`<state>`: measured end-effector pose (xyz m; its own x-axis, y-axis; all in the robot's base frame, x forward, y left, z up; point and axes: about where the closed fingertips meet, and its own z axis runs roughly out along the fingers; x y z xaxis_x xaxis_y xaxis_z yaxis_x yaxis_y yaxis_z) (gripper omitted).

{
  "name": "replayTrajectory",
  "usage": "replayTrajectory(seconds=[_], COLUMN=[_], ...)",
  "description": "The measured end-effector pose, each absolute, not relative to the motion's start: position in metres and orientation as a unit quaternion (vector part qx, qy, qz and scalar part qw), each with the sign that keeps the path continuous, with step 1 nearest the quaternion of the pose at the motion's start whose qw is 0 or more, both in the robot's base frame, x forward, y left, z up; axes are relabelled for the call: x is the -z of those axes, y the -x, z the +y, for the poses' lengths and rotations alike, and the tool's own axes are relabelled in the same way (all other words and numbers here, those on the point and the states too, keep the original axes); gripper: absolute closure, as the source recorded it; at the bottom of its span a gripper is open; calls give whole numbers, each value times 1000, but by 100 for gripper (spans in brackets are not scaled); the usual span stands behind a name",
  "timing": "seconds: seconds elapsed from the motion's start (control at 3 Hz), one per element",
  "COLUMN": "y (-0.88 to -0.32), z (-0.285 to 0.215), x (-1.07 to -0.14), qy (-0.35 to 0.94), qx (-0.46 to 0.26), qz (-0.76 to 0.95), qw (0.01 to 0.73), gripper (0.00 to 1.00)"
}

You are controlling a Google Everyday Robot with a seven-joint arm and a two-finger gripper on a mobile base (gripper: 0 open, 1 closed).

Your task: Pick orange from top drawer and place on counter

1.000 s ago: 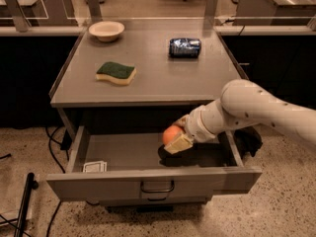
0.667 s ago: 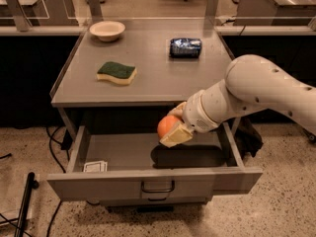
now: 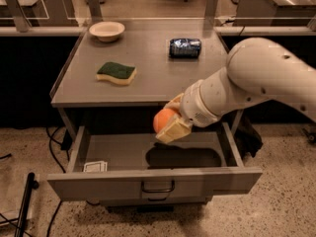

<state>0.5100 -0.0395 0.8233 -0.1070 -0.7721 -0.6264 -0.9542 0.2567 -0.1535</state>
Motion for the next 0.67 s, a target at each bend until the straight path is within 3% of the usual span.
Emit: replayTrajectory(seconds=[0.67], y=[-552], z=[-24], x=[-899], qy=[621], qx=[-87], qz=[700], qw=[341], gripper=[100])
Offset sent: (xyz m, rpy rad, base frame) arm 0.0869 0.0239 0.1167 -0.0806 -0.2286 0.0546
